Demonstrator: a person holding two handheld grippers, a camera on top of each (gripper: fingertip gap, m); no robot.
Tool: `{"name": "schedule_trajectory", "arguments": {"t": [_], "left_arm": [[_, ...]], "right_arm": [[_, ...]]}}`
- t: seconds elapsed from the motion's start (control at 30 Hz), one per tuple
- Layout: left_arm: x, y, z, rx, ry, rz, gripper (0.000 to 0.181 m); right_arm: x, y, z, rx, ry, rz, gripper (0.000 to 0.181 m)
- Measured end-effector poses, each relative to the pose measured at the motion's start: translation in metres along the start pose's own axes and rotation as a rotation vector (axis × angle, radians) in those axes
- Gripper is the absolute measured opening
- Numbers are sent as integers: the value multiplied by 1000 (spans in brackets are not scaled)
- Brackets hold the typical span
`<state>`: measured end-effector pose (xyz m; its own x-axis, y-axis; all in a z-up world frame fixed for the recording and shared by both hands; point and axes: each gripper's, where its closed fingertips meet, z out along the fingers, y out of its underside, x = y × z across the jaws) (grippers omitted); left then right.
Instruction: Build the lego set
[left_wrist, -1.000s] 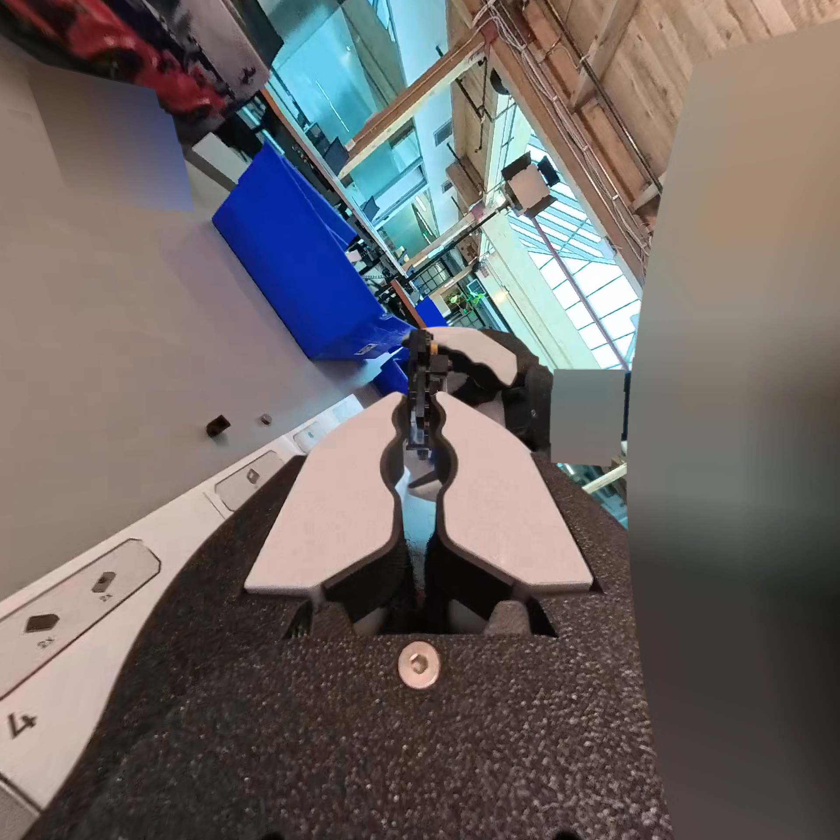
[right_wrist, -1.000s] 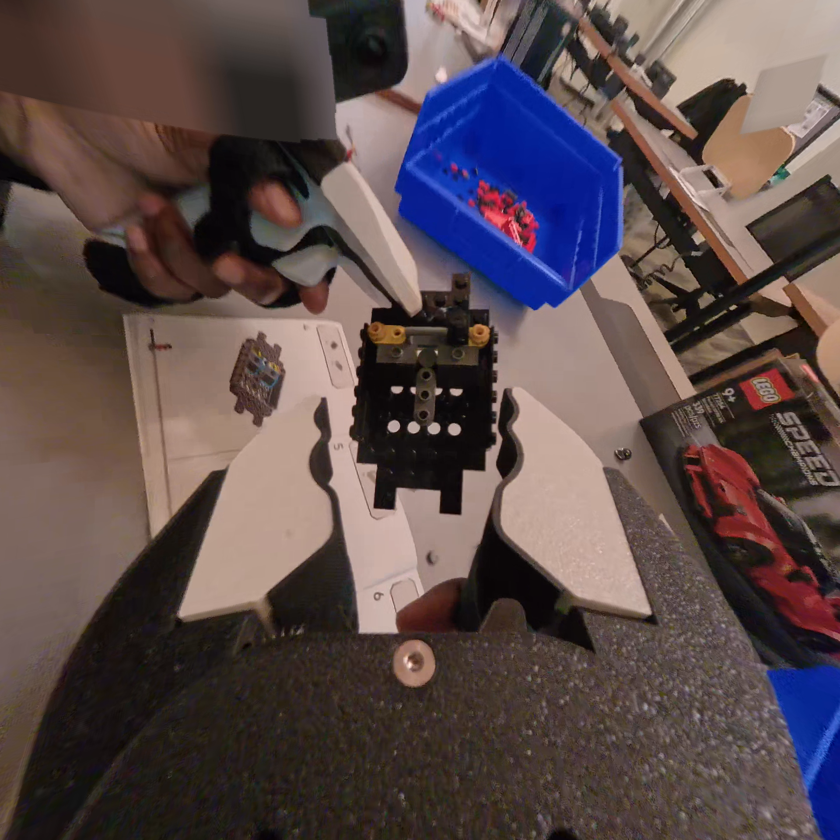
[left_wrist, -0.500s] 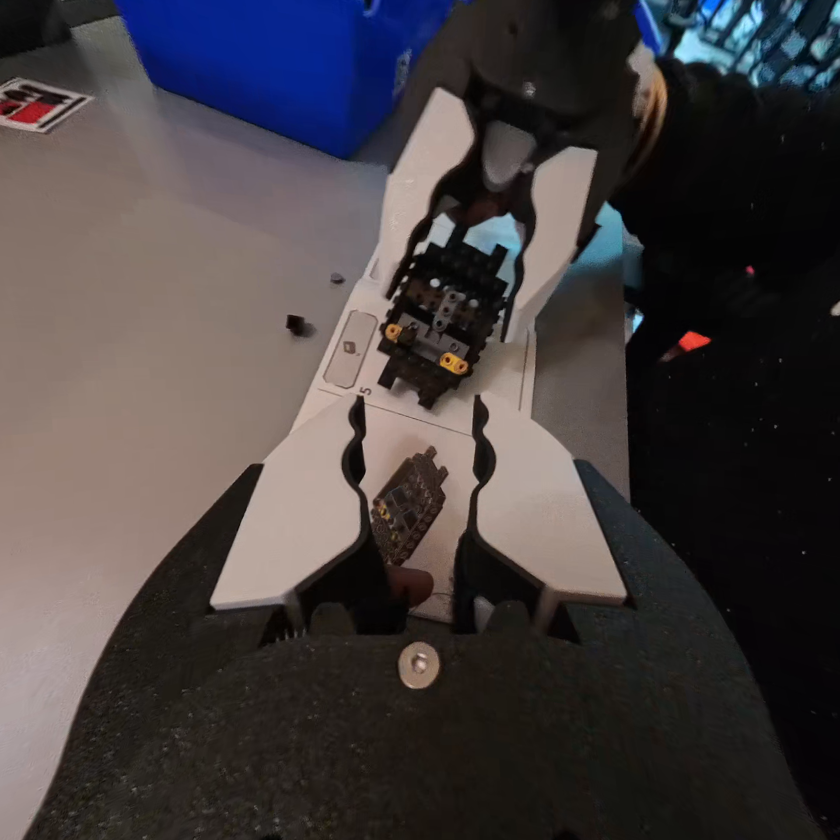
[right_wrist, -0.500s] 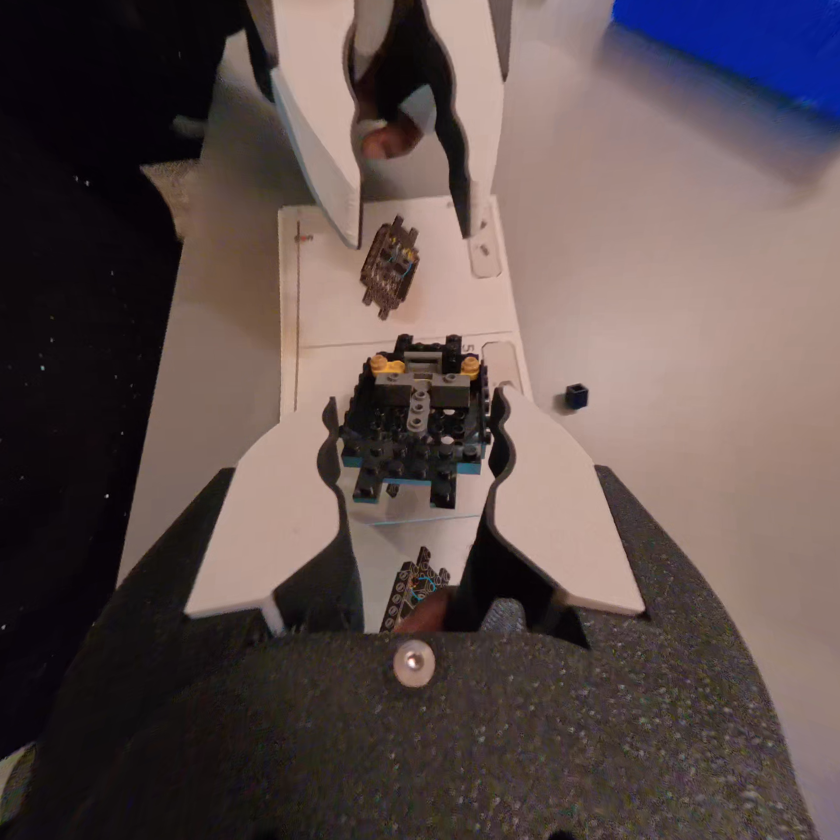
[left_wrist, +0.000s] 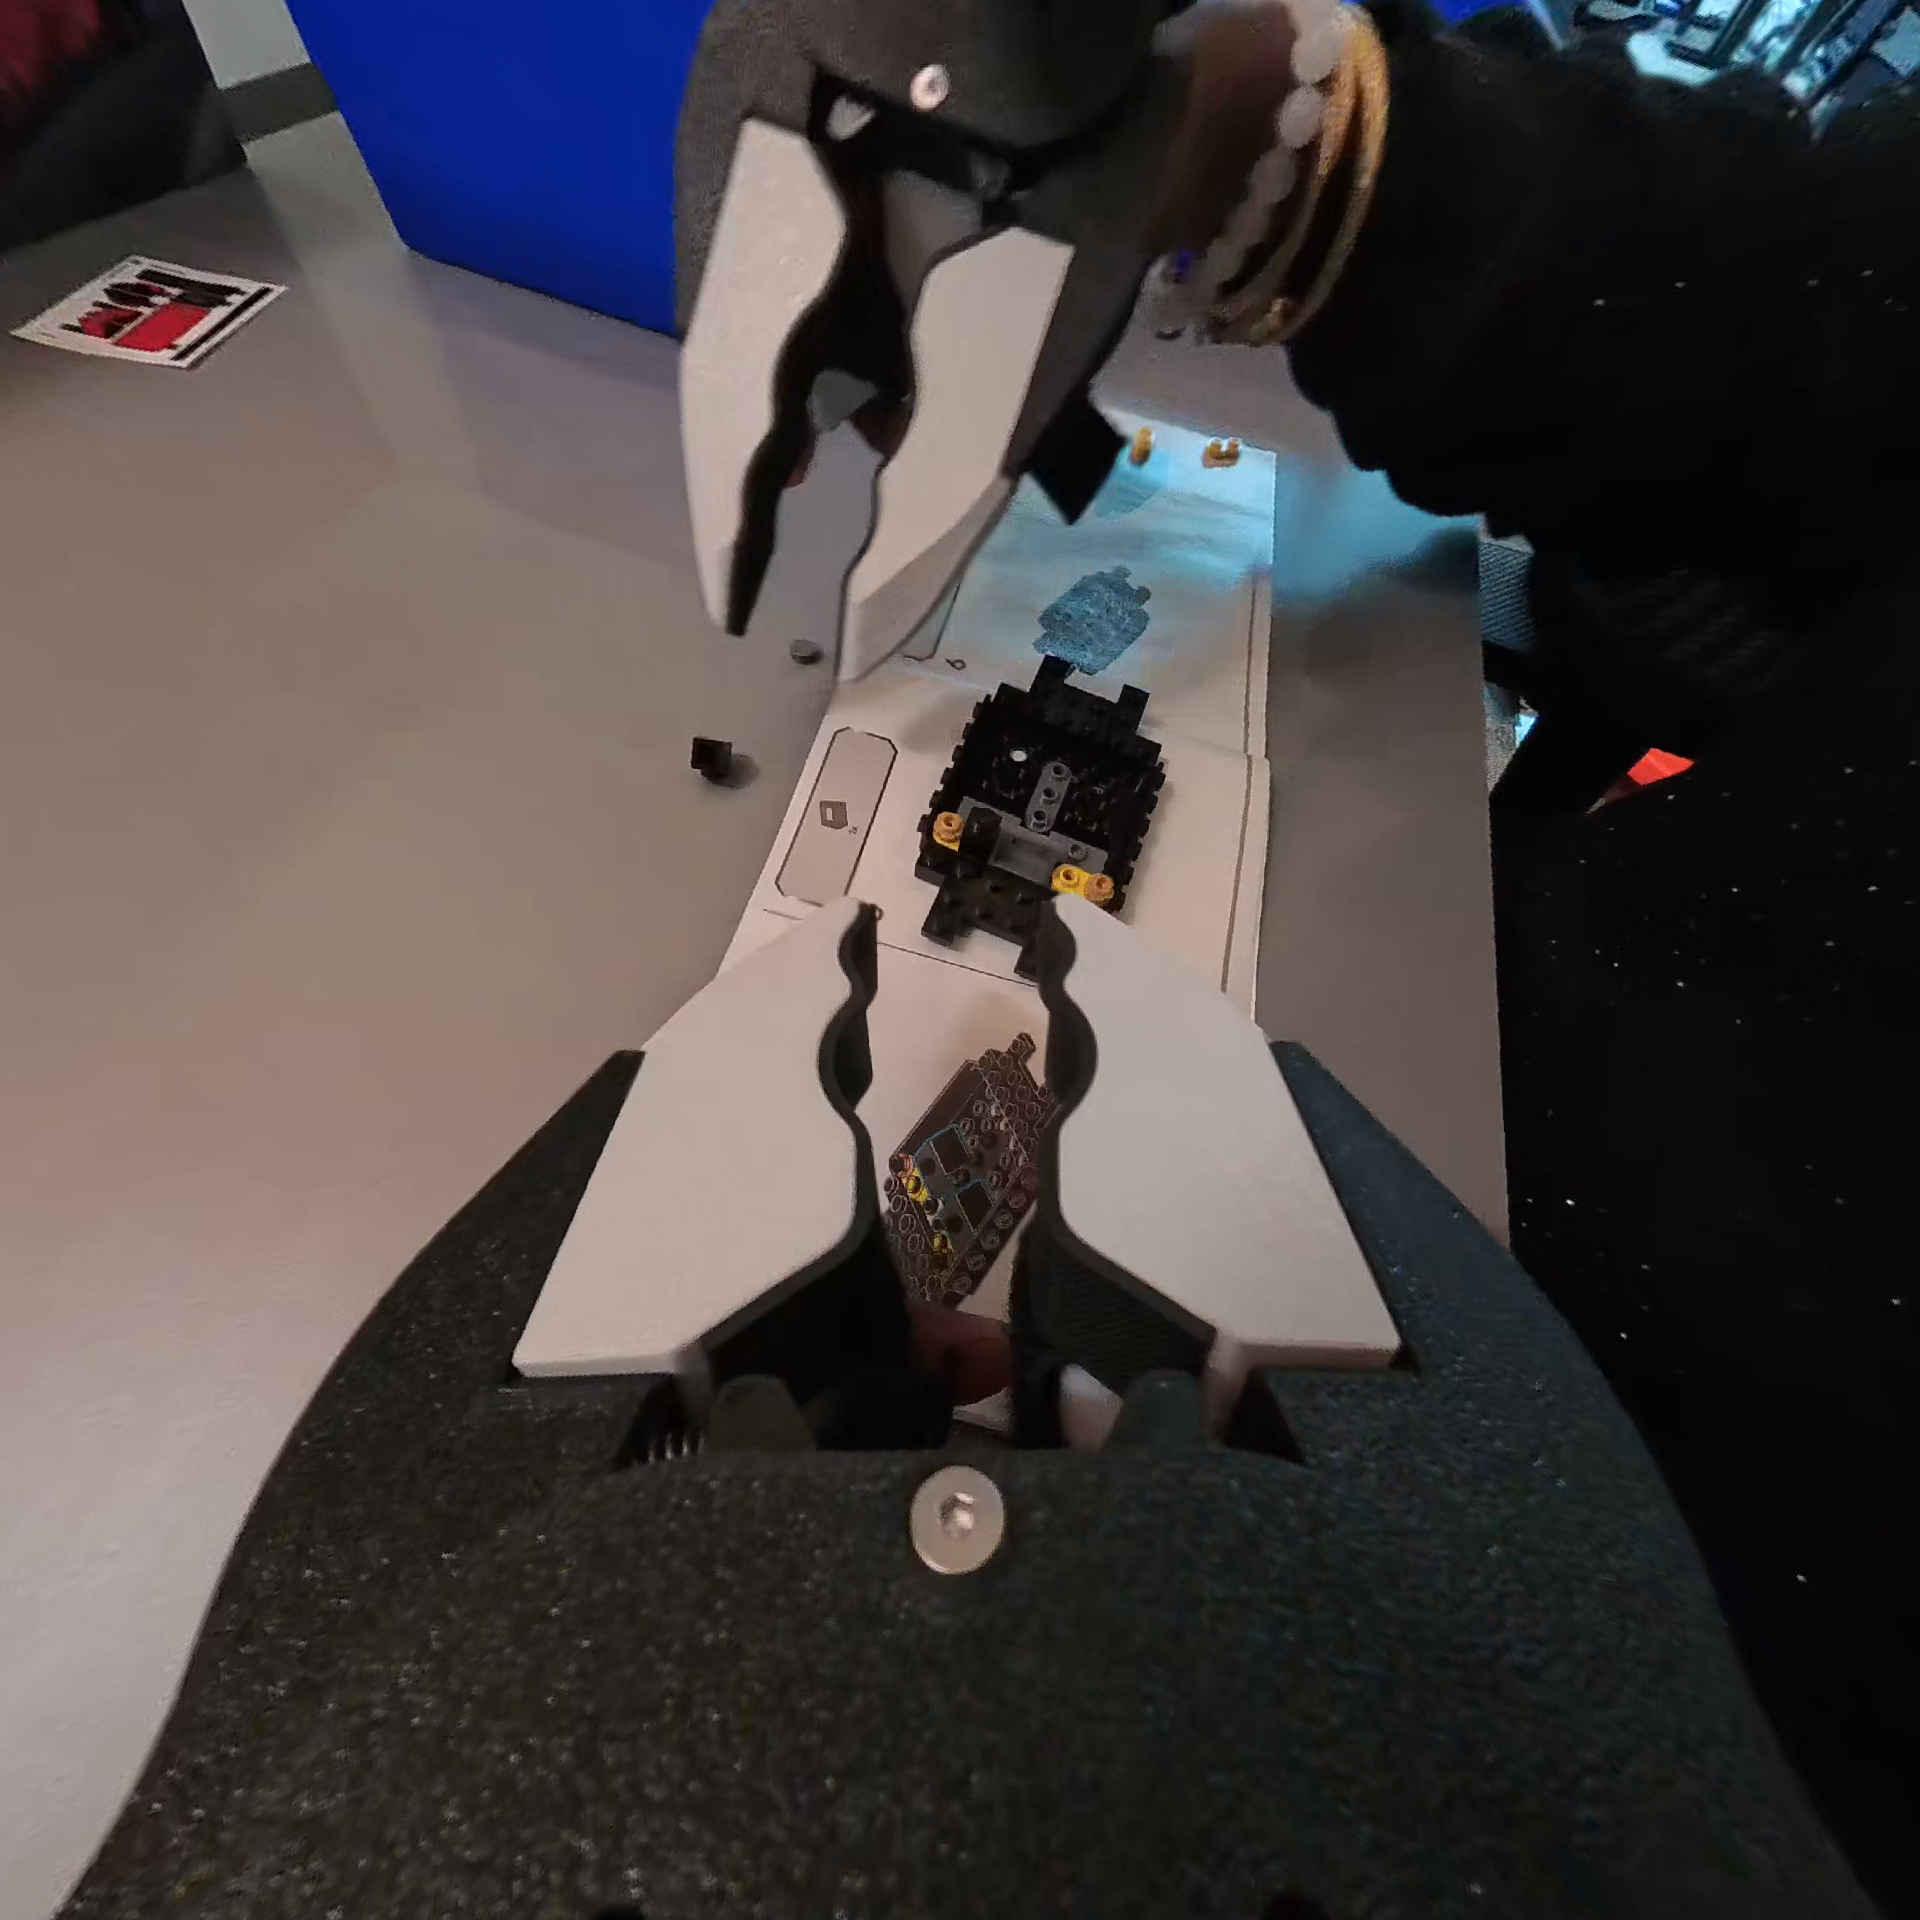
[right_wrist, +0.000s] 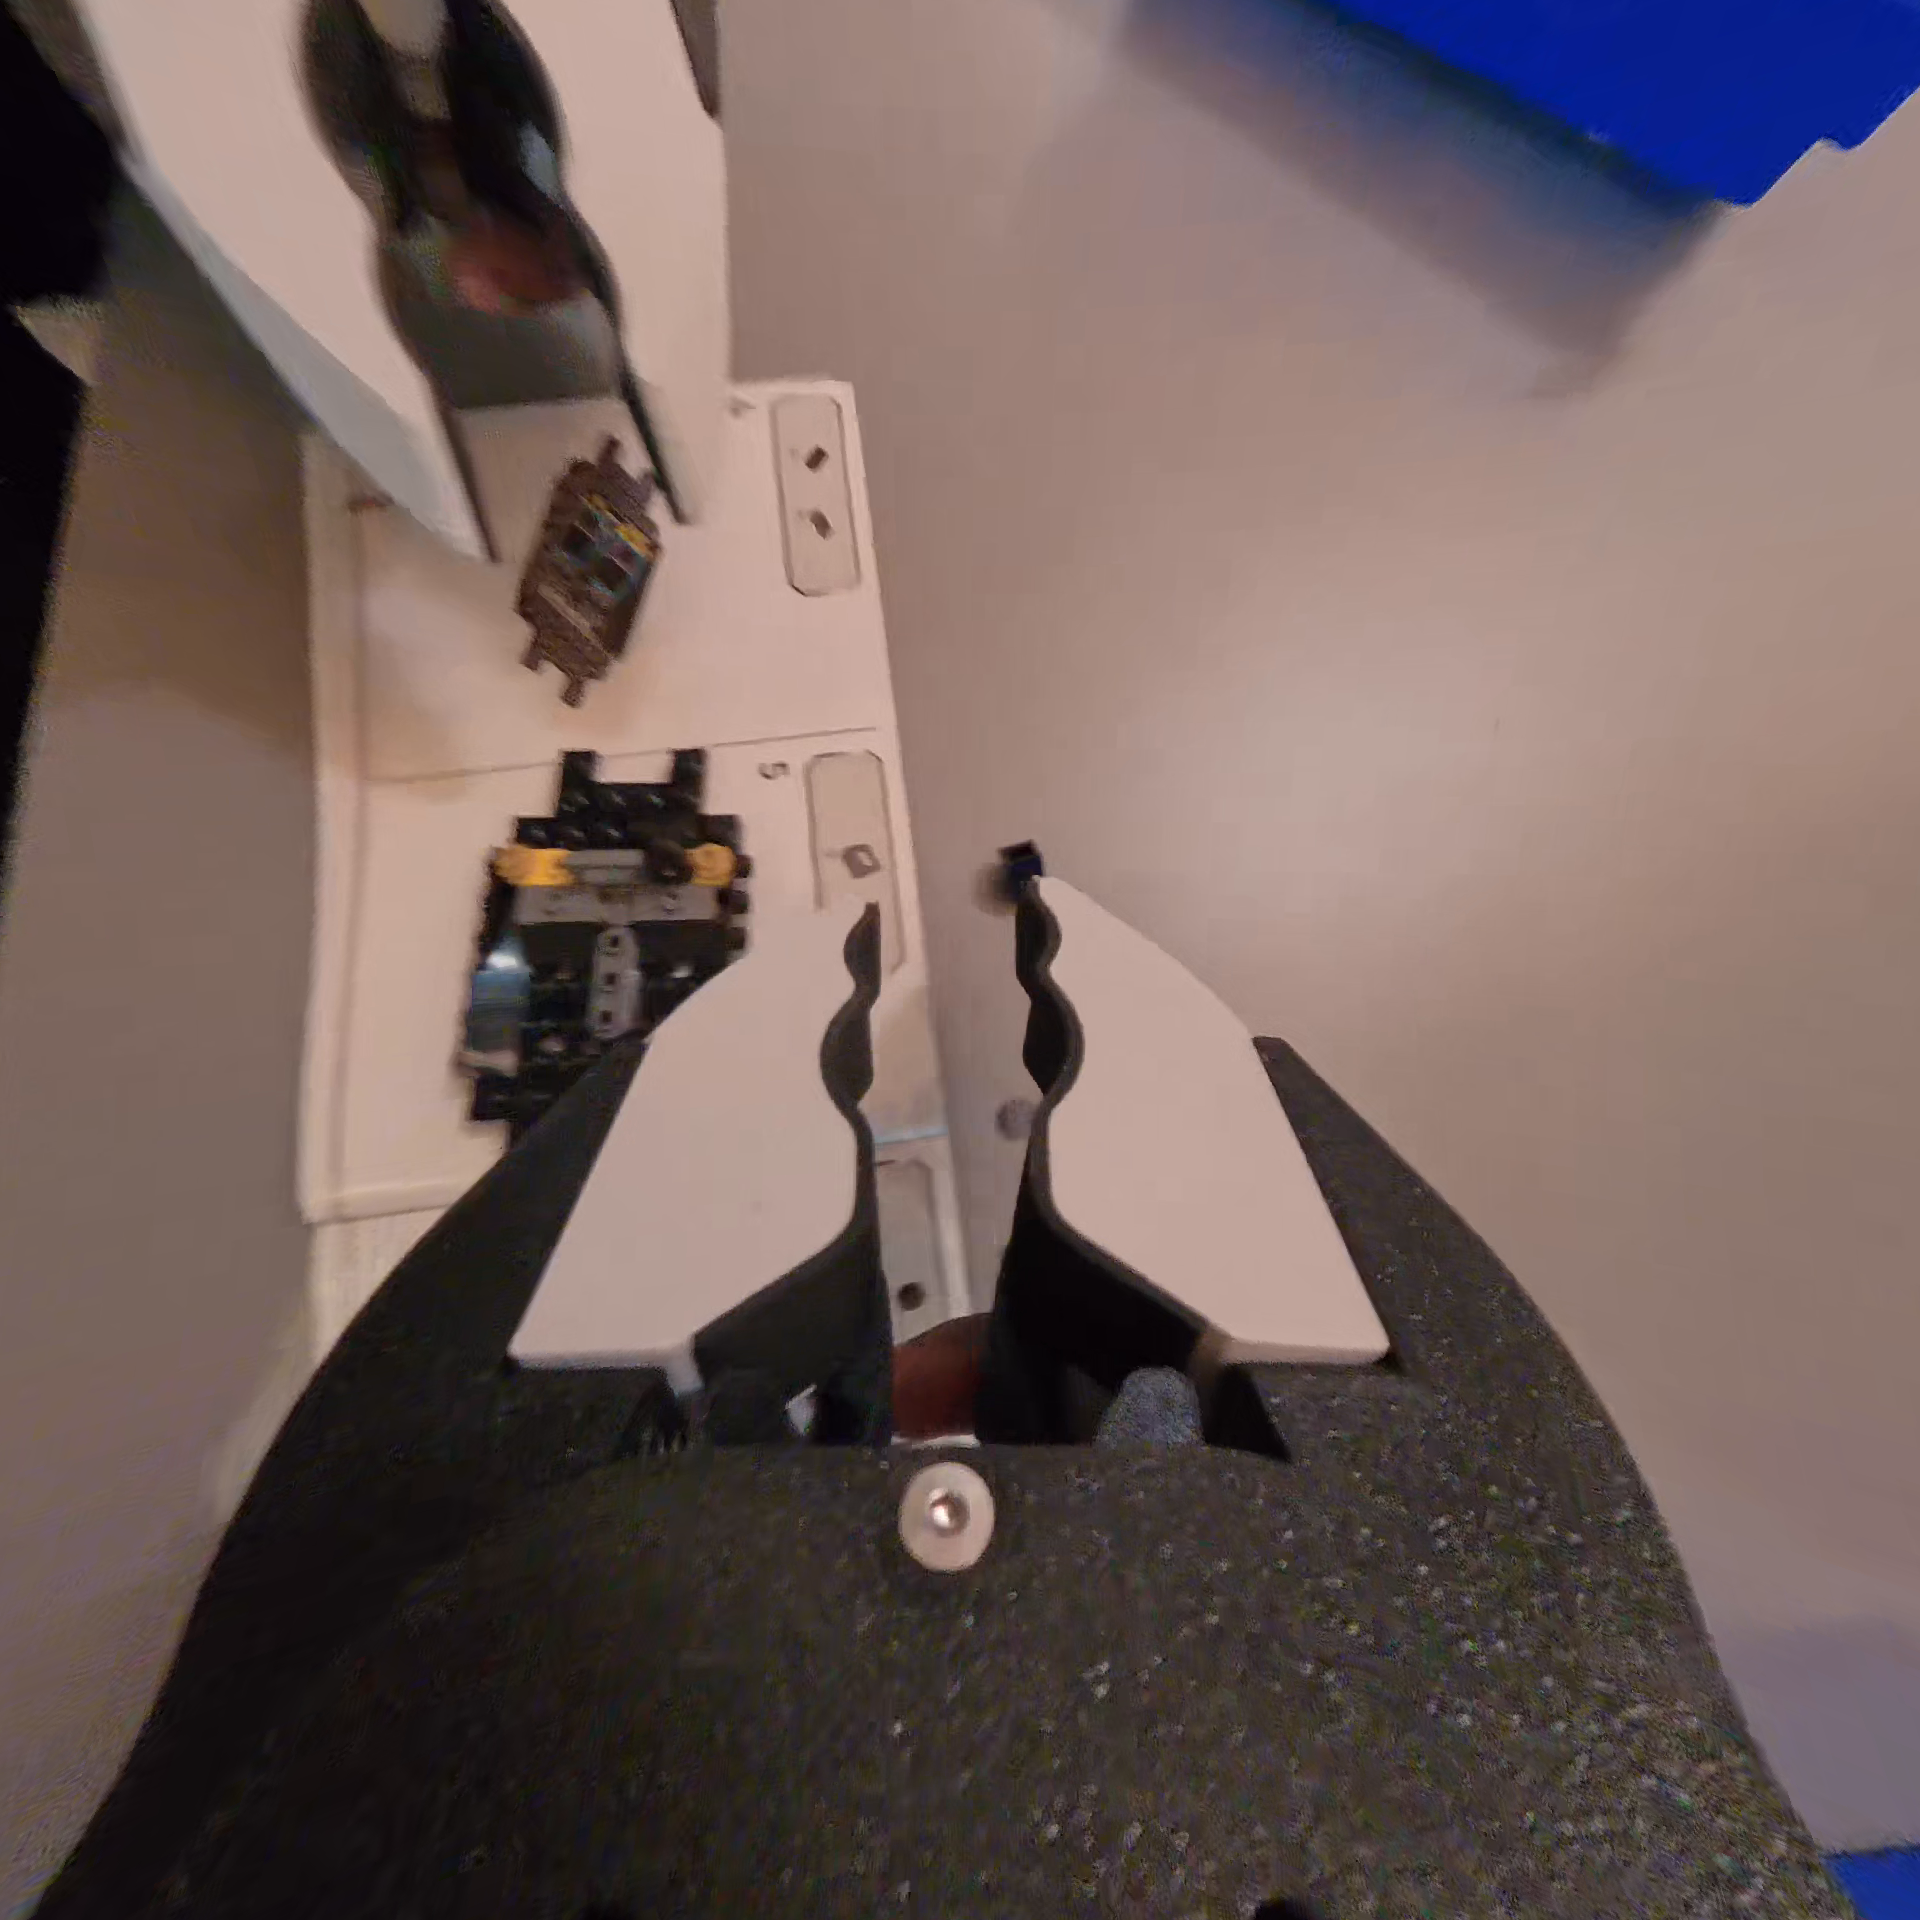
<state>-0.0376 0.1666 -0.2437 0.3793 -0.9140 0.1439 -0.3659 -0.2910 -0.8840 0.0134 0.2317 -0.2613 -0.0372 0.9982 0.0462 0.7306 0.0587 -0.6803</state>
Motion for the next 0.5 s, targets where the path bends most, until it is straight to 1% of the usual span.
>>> {"name": "schedule_trajectory", "arguments": {"t": [0.13,0.17,0.23,0.3,0.37,0.43,0.5], "left_arm": [[0,0,-1,12,4,-12,29],[1,-2,-1,25,12,-21,29],[-1,-7,-1,61,8,-59,30],[-7,-11,-2,100,-16,-118,30],[-17,-16,-4,152,-54,-196,30],[-28,-22,-7,225,-96,-294,26],[-39,-31,-14,327,-122,-408,23]], "right_arm": [[15,16,24,-110,-32,-28,25],[17,17,28,-110,-44,-26,25],[15,7,30,-44,-83,-15,21],[16,5,30,-38,-73,-39,9],[16,2,29,-35,-37,-96,8],[16,-18,20,32,60,-197,8],[10,-53,2,155,198,-358,8]]}}
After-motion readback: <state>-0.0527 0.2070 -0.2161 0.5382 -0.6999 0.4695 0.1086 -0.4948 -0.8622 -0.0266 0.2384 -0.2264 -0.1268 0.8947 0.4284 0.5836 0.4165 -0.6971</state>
